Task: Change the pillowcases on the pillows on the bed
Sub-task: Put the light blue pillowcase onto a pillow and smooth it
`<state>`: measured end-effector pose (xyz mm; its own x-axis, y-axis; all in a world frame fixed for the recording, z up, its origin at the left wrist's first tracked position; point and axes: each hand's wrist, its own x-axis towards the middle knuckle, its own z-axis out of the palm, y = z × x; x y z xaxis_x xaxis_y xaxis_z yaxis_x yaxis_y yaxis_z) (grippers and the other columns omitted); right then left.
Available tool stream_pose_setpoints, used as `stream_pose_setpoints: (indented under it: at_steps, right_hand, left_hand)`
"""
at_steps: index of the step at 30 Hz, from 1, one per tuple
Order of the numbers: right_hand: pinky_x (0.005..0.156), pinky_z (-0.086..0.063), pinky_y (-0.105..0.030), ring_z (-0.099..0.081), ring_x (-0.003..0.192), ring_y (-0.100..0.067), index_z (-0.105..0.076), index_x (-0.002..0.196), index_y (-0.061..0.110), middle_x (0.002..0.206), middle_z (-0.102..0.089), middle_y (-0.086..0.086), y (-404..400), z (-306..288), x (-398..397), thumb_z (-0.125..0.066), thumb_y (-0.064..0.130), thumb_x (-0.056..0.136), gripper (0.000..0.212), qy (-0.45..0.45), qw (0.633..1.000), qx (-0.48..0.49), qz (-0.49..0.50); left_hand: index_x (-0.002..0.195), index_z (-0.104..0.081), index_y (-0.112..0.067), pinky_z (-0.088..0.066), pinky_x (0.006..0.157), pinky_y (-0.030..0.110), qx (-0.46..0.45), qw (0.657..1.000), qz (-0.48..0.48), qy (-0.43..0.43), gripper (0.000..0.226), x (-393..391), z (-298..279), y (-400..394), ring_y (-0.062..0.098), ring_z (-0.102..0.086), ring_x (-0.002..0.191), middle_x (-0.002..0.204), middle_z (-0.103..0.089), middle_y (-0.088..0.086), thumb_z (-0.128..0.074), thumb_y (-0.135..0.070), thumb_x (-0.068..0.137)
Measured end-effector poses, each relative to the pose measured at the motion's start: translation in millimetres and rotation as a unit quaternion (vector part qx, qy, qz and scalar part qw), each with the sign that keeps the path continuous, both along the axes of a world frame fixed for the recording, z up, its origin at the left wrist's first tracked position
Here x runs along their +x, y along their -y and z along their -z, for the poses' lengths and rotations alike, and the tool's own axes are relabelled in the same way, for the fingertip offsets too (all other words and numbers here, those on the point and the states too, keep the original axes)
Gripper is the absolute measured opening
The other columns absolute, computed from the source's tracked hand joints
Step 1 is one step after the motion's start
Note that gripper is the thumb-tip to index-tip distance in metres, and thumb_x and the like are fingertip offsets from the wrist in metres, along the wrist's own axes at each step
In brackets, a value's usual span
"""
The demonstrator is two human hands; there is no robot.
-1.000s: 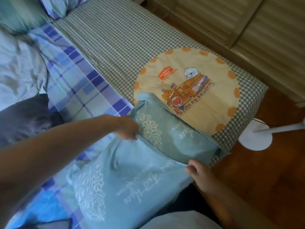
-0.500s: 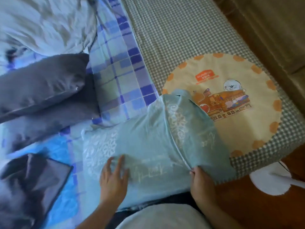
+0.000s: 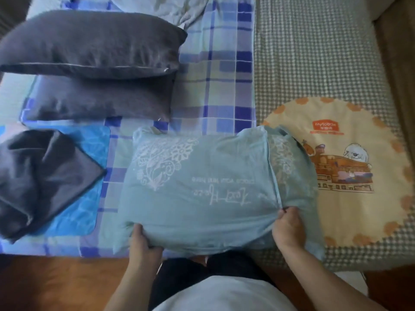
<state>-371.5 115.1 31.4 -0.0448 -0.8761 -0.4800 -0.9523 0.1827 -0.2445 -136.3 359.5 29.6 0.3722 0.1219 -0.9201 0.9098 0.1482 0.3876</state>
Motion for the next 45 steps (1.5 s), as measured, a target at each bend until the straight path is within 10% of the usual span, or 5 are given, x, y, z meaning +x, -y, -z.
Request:
stream_pose_setpoints:
  at_steps: [13,20,25,35,45]
  right_hand:
    - [0.059,-0.036,-0.034,-0.060,0.077,-0.034,-0.054,0.090,0.005,0.074,-0.053,-0.004,-79.4,-103.3,18.4,-0.062,0.038,0.096,0.034,0.207,0.971,0.025,0.121]
    - [0.073,-0.063,-0.038,-0.068,0.101,-0.027,-0.057,0.134,0.009,0.112,-0.071,-0.014,-31.5,-101.4,31.2,-0.071,0.031,0.087,0.054,0.519,0.659,0.170,0.517]
    - [0.050,-0.050,-0.028,-0.061,0.057,-0.018,-0.065,0.094,0.014,0.075,-0.064,-0.002,17.2,-207.7,55.9,-0.047,0.040,0.103,0.033,0.480,0.788,-0.157,0.353]
    - [0.047,-0.046,-0.024,-0.057,0.048,-0.007,-0.055,0.078,0.019,0.068,-0.060,0.003,56.2,-340.2,81.7,-0.051,0.028,0.099,0.023,0.600,0.720,-0.171,0.304]
    - [0.095,-0.048,-0.037,-0.057,0.106,-0.020,-0.060,0.128,0.016,0.123,-0.062,-0.004,146.2,-211.4,111.3,-0.054,0.021,0.101,0.028,0.361,0.929,-0.080,-0.019]
  left_hand:
    - [0.109,-0.063,-0.017,-0.063,0.070,0.035,-0.123,0.976,0.026,0.177,0.021,96.5,-142.8,46.7,0.016,-0.075,0.078,0.098,-0.076,0.002,-0.045,-0.028,0.108]
    - [0.129,-0.060,-0.014,-0.057,0.094,0.043,-0.157,0.975,-0.020,0.155,0.029,128.9,-165.0,49.1,0.023,-0.072,0.101,0.113,-0.073,0.006,-0.042,-0.027,0.109]
    - [0.107,-0.062,-0.020,-0.062,0.077,0.042,-0.197,0.939,-0.020,0.282,0.013,139.9,-217.6,65.0,0.018,-0.073,0.087,0.101,-0.073,0.002,-0.052,-0.029,0.104]
    - [0.086,-0.055,-0.017,-0.056,0.054,0.024,-0.277,0.916,-0.076,0.279,0.021,160.7,-308.8,78.8,0.012,-0.054,0.047,0.054,-0.059,0.000,-0.045,-0.010,0.104]
    - [0.138,-0.058,-0.021,-0.041,0.101,0.027,0.001,0.728,0.515,0.453,0.036,107.5,-216.9,152.1,0.012,-0.057,0.115,0.129,-0.061,-0.002,-0.058,-0.024,0.102]
